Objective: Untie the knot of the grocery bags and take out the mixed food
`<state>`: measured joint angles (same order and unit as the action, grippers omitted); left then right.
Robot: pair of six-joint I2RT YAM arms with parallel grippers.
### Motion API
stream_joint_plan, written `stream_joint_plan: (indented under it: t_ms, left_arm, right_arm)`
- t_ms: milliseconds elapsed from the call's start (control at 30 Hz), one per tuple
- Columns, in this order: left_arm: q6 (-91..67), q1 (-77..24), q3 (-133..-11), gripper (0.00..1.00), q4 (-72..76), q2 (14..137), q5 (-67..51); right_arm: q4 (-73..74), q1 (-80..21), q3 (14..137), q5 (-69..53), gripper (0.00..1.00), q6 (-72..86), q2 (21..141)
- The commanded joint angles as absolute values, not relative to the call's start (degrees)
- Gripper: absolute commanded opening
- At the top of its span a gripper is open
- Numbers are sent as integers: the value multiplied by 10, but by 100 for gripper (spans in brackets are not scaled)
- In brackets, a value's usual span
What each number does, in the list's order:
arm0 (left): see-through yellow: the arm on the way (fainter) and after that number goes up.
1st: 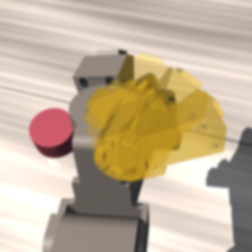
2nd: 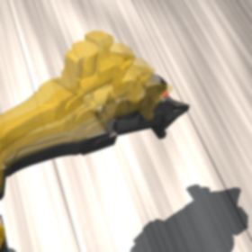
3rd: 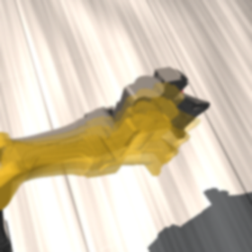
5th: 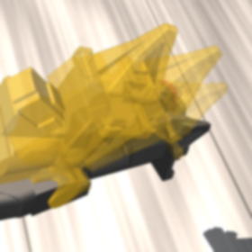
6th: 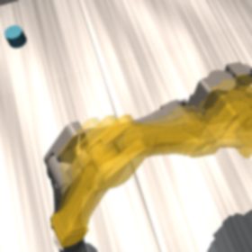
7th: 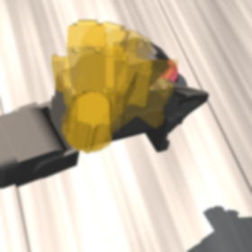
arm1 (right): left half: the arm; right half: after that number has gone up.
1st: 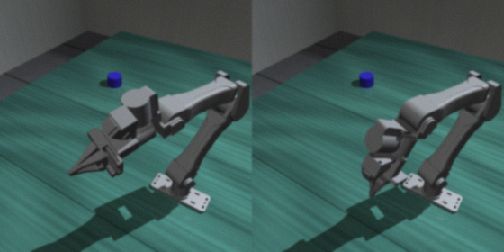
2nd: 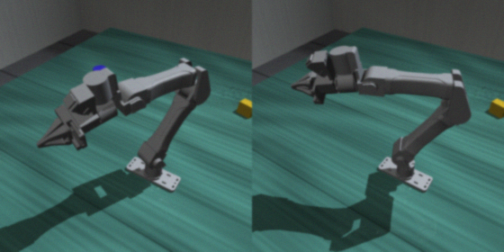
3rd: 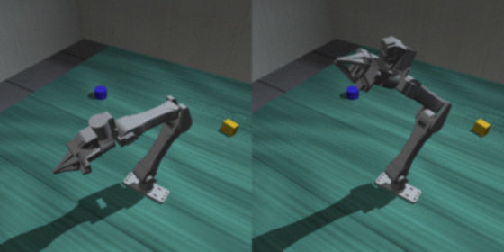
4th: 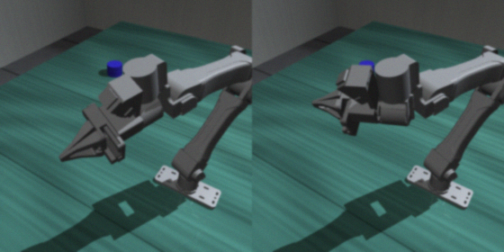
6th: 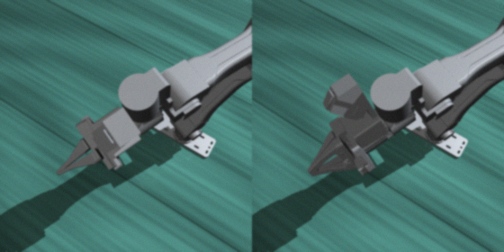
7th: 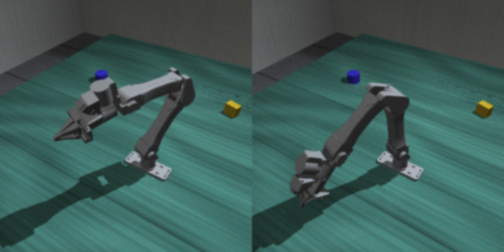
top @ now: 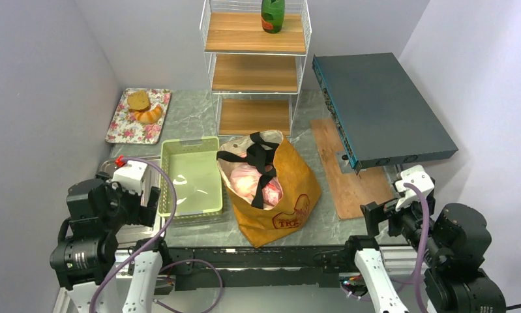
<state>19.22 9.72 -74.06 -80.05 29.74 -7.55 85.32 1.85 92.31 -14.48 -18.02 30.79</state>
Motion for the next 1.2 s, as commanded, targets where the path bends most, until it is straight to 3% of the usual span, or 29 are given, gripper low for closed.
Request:
stream_joint_plan:
  t_ms: [0, 133, 433, 700, 900, 1167]
  left_arm:
    - [264, 100, -779, 99, -783, 340, -189]
    - [348, 100, -852, 99, -839, 422, -342]
    - [315, 82, -900, 99, -741, 527, -443]
    - [358, -99, -884, 96, -629, 593, -464]
    - [464, -293, -853, 89, -526, 639, -410]
    - [585, -432, -907, 80, -486, 758, -363]
  right_arm:
    - [861, 20, 998, -181, 100, -191, 359]
    - [861, 21, 1052, -219, 100, -207, 418]
    - [840, 23, 1181, -329, 100, -190, 592]
    - [832, -4, 1322, -413, 100, -201, 750]
    - [768, -201, 1230, -241, 100, -186, 742]
    - [767, -218, 1201, -241, 100, -204, 740]
